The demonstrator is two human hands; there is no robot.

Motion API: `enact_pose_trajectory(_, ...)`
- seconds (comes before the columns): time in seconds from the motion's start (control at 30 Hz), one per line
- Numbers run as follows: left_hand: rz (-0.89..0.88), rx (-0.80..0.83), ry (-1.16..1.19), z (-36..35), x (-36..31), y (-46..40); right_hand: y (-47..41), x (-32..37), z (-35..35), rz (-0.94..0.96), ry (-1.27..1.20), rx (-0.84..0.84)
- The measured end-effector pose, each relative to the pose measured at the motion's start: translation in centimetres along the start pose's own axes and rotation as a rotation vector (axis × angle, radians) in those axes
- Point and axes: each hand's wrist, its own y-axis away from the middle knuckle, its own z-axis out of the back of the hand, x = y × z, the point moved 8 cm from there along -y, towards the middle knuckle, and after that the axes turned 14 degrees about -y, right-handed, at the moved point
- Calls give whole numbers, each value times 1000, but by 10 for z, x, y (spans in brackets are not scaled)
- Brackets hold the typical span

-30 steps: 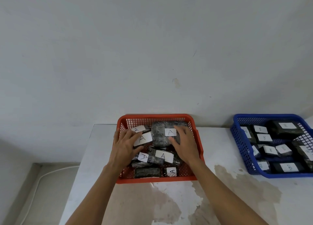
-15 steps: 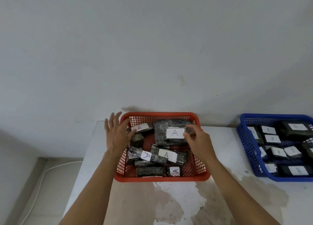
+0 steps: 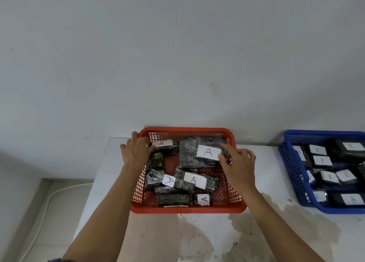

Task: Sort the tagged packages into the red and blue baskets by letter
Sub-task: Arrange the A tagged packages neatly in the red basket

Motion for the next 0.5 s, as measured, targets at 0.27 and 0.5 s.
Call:
enact_pose_trajectory(0.27, -131, 2, 20, -5, 13, 36, 0, 7, -2, 27, -50, -6)
enact_pose_trajectory(0.5, -92, 60, -90, 1, 8, 39, -1, 15, -7, 57, -35, 42)
